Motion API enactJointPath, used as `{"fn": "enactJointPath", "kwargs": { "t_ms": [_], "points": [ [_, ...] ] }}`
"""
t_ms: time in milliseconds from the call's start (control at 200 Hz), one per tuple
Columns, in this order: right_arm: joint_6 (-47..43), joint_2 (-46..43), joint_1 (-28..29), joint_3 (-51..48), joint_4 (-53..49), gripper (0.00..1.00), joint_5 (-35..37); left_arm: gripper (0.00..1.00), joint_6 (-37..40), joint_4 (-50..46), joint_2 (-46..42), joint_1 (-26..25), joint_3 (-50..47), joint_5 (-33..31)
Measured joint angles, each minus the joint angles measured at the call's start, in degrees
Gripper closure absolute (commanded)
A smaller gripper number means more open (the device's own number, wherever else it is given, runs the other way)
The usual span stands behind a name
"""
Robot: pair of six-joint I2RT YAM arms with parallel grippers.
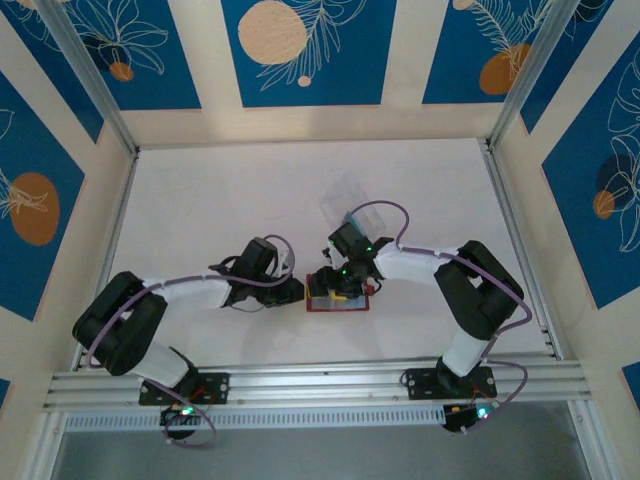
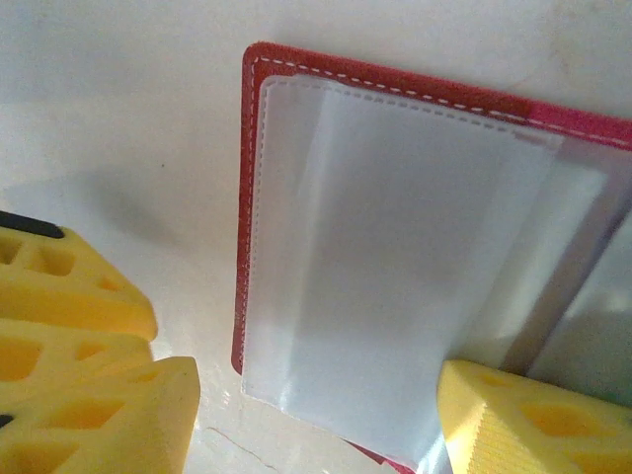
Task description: Put the credit cards into the card holder
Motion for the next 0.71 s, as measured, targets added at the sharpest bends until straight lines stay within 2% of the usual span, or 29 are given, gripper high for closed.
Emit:
{"fn": "enactJointPath", "kwargs": {
  "t_ms": [145,315,460,705],
  "points": [
    [0.0,-0.3,-0.1,0.3,-0.4,0.28,0.3,0.81,0.2,-1.5,0.1,0.0,1.8,0.1],
    [0.4,-0.3,-1.0,0.7,-1.9,0.27,1.2,0.82,0.1,-1.4,3.8,-0.1,4.4,1.8],
    [1.3,-0.6,-2.2,0.7,-3.2,0.25,2.4,0.82,-1.2,1.0,7.3,-0.1,6.1,3.9],
    [2.5,-1.8,-4.0,-0.4,-2.6,0.24,1.7,0.85,-4.3,5.1,8.3,0.0,6.2,5.0]
  ]
}}
